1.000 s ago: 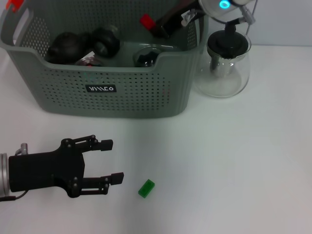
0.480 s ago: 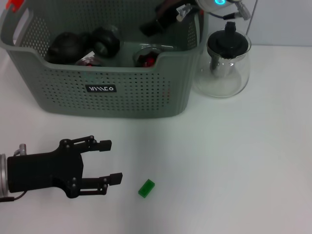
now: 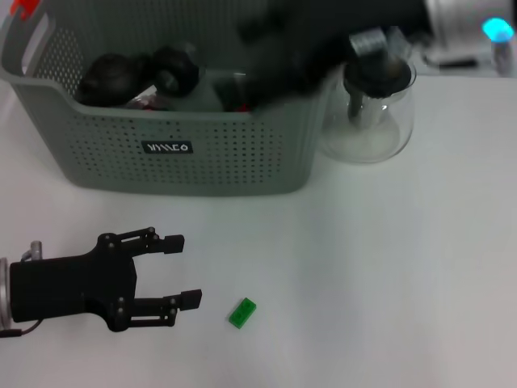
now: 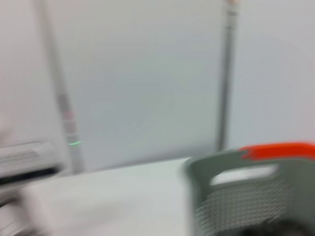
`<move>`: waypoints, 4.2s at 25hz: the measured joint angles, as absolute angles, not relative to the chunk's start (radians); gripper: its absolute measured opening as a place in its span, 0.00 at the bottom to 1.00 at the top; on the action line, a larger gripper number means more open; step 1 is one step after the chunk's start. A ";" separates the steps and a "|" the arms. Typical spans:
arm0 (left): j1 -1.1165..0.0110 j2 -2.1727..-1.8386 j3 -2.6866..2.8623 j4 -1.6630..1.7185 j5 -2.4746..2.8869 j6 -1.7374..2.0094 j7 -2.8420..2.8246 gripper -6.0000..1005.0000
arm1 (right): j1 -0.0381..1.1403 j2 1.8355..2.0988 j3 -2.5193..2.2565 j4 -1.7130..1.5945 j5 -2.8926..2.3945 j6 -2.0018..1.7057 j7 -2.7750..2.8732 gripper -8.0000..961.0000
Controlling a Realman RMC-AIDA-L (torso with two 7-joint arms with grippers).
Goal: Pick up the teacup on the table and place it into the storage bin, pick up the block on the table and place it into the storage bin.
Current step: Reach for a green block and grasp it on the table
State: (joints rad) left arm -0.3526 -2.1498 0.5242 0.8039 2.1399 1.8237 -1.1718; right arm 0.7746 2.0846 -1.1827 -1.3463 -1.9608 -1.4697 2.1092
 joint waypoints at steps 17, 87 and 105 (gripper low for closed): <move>-0.365 -2.136 0.522 0.817 2.183 1.834 -1.167 0.82 | 0.836 2.098 -1.362 -1.044 -2.201 -1.658 2.098 0.94; -0.373 -2.141 0.515 0.811 2.191 1.811 -1.161 0.83 | 1.024 2.120 -2.082 -0.830 -2.111 -1.063 2.564 0.79; -0.368 -2.144 0.515 0.811 2.191 1.811 -1.153 0.83 | 1.026 2.121 -2.109 -0.826 -2.120 -1.051 2.559 0.78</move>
State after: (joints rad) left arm -0.3681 -2.1441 0.5154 0.8114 2.1905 1.8114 -1.1528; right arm 1.0258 2.1214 -2.1089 -0.8265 -2.1205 -1.0509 2.5589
